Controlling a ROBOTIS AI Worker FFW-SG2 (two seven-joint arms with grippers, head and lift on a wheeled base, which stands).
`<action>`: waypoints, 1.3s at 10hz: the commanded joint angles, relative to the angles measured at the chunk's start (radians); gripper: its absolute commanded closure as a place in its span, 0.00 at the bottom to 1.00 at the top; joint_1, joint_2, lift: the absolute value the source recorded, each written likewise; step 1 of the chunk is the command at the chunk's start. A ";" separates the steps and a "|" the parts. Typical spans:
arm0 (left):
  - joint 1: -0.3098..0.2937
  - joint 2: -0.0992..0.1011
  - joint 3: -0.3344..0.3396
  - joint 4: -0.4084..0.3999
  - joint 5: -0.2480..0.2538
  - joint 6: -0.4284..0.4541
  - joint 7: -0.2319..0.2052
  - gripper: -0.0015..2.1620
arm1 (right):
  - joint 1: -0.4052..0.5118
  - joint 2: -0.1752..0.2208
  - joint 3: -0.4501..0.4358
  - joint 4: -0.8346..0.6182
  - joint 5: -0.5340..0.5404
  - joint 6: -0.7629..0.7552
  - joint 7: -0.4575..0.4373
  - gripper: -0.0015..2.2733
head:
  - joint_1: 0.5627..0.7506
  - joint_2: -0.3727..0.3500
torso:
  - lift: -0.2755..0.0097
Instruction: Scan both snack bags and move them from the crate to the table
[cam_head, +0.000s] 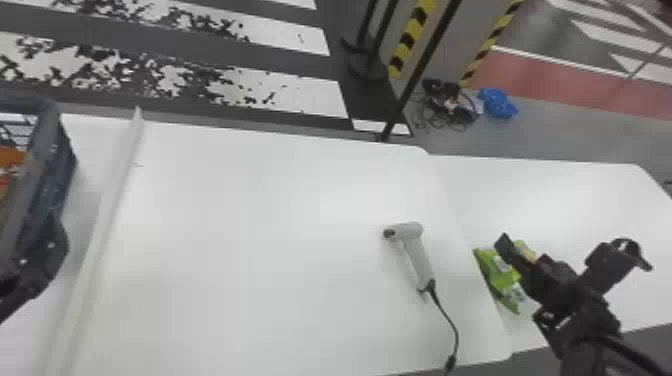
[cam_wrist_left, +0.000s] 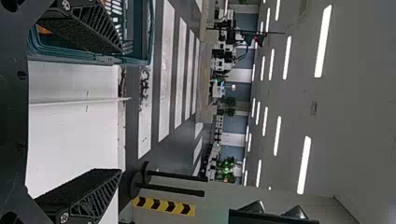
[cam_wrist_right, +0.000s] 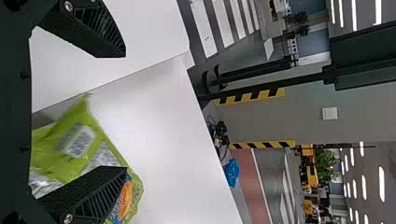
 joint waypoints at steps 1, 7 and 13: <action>0.001 0.000 0.001 0.000 0.000 -0.001 0.000 0.04 | 0.018 0.000 -0.003 -0.016 -0.015 0.005 0.006 0.03 | 0.70 0.03 | 0.66; -0.008 -0.005 -0.001 0.003 0.000 -0.001 0.001 0.04 | 0.258 0.107 0.262 -0.264 0.044 -0.471 0.109 0.02 | 0.70 0.03 | 0.66; -0.022 -0.005 -0.002 0.017 0.000 -0.004 0.008 0.04 | 0.293 0.112 0.601 -0.231 0.302 -0.695 -0.026 0.02 | 0.70 0.35 | 0.66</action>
